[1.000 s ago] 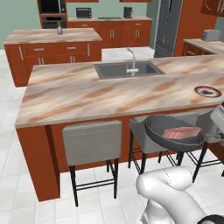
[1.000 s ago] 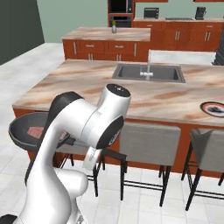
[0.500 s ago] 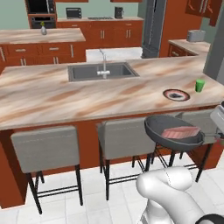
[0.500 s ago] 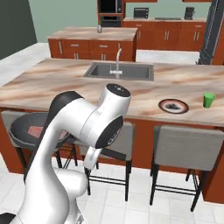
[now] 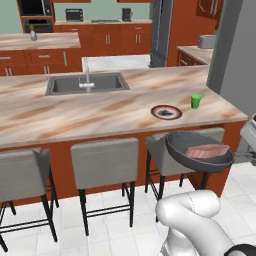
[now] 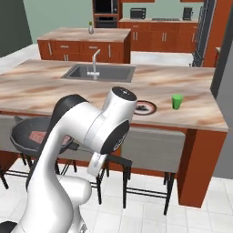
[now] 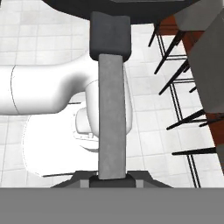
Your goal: Pick up the pan with the steak in it and place it on the dining table. Then place the steak on the plate.
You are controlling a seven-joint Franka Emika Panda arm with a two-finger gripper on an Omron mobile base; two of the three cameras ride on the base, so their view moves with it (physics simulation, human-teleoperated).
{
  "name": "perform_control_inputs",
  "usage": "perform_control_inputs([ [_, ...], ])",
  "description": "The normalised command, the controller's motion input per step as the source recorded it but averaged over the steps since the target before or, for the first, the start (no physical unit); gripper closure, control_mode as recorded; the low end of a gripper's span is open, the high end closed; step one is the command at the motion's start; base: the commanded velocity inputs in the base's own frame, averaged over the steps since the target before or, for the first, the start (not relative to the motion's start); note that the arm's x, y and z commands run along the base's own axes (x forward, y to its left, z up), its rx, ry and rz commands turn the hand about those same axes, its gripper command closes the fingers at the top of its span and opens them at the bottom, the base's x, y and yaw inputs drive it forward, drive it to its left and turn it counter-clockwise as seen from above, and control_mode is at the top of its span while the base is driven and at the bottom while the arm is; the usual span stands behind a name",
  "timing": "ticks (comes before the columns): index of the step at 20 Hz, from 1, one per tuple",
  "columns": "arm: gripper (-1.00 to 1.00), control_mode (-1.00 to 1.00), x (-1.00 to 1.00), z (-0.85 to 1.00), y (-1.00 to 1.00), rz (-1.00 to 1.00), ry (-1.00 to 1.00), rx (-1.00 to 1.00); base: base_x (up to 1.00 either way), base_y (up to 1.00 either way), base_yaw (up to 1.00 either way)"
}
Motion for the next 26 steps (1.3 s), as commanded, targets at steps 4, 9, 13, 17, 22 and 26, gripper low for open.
perform_control_inputs([
  [4,1.00,1.00,0.00,0.00,0.00,0.00,0.00,0.00,0.00,-0.38,0.03],
  [9,1.00,1.00,0.00,0.00,0.00,0.00,0.00,0.00,0.12,-0.01,0.00],
  [13,1.00,1.00,0.00,0.00,0.00,0.00,0.00,0.00,0.61,0.06,-0.01],
  [17,1.00,1.00,0.00,0.00,0.00,0.00,0.00,0.00,0.69,0.11,-0.02],
  [22,1.00,1.00,0.00,0.00,0.00,0.00,0.00,0.00,0.72,0.09,-0.01],
  [26,1.00,1.00,0.00,0.00,0.00,0.00,0.00,0.00,0.67,0.08,-0.02],
])
